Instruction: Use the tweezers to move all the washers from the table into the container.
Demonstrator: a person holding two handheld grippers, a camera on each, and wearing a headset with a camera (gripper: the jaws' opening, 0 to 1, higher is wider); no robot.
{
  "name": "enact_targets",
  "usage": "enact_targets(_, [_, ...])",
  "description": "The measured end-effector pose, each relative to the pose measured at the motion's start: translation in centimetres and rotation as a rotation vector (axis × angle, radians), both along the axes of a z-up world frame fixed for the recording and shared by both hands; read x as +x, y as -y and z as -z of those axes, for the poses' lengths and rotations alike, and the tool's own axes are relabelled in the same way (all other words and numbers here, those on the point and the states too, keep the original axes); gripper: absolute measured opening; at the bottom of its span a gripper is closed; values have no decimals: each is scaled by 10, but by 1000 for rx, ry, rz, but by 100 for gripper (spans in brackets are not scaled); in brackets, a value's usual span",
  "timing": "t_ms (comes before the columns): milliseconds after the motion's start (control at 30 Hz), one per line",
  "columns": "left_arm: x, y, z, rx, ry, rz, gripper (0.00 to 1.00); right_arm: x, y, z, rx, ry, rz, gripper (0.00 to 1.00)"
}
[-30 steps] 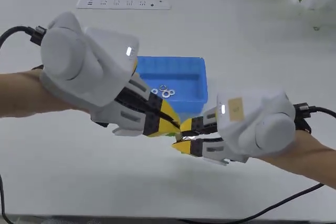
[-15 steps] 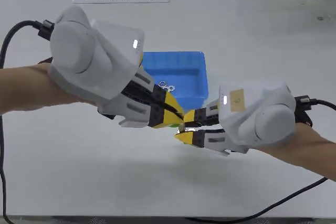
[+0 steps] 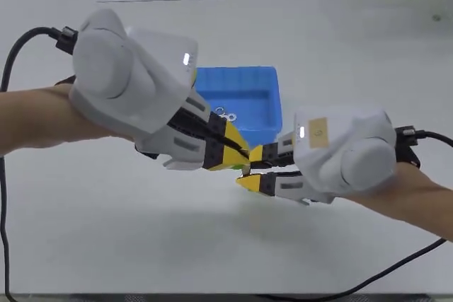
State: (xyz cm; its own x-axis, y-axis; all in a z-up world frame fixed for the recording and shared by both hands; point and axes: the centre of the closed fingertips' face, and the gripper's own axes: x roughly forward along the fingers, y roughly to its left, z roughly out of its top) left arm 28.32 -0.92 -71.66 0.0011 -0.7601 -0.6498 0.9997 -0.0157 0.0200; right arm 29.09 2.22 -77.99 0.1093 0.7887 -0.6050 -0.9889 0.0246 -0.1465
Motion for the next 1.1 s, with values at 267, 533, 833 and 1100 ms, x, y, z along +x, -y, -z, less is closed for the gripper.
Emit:
enact_targets(267, [2, 2, 2, -1, -14, -6, 6, 1, 1, 2, 7, -18, 12, 11])
enact_targets(533, [2, 3, 2, 3, -22, -7, 6, 0, 1, 4, 4, -28, 16, 11])
enact_targets(833, [3, 4, 3, 5, -42, -12, 6, -1, 2, 2, 15, -39, 21, 11])
enact_targets(1100, [4, 6, 3, 1, -51, -12, 6, -1, 3, 3, 19, -54, 30, 10])
